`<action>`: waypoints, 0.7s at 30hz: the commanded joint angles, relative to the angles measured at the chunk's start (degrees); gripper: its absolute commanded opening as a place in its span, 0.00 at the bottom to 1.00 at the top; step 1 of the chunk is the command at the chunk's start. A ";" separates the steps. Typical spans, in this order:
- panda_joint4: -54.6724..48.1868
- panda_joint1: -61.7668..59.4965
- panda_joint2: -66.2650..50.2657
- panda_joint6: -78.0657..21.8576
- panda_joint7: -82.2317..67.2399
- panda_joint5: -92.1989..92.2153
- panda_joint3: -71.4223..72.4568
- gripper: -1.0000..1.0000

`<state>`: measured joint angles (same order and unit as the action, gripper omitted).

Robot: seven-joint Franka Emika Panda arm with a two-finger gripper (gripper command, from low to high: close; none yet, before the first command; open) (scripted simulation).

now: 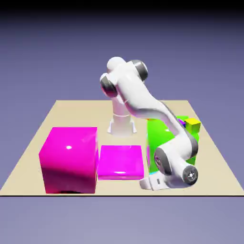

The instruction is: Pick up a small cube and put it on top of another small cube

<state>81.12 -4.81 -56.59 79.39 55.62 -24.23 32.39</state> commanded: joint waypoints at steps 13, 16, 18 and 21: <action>2.55 8.29 25.38 -18.91 0.27 14.35 3.20 0.00; 3.25 9.60 29.62 -21.83 0.36 16.72 3.72 0.00; 5.32 9.18 30.38 -20.43 0.12 16.90 3.73 0.00; 11.55 7.91 32.67 -16.25 -0.62 17.46 3.78 0.00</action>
<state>92.66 3.10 -23.92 63.15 55.04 -6.69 36.16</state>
